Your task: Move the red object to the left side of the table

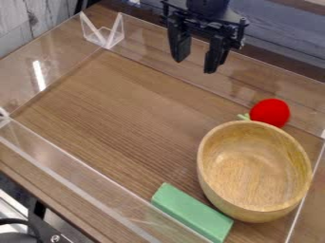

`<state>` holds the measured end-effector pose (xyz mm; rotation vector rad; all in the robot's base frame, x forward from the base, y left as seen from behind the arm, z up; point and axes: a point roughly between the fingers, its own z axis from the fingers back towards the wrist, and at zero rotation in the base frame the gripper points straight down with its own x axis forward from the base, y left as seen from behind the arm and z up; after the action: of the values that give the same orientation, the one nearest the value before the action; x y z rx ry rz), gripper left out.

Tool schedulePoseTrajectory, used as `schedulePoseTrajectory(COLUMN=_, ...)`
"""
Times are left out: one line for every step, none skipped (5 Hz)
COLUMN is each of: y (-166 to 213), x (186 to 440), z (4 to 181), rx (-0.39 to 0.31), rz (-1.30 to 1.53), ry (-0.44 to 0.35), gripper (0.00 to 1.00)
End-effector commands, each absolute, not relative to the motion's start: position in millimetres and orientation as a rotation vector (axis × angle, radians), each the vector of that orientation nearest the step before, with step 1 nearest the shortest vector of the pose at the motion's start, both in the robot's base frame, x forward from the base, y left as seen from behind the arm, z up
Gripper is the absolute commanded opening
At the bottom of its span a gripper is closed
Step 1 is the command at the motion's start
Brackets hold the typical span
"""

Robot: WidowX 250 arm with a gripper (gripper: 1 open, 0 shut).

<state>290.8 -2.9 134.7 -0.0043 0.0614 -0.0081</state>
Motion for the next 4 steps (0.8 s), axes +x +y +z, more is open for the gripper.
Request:
schedulePoseTrajectory(y=-18, x=297, z=129.4, rx=-0.005, rz=-0.084, ry=0.070, gripper=1.00)
schedulePoseTrajectory(y=-52, x=307, z=113.5, rx=-0.017, rz=-0.261, ry=0.082, gripper=1.00)
schedulePoseTrajectory(y=-99, x=318, z=104.2, rx=-0.015, rz=-0.427, ry=0.060, gripper=1.00)
schedulePoseTrajectory(y=-127, x=323, z=92.8, rx=-0.004, rz=-0.566, ry=0.024, gripper=1.00)
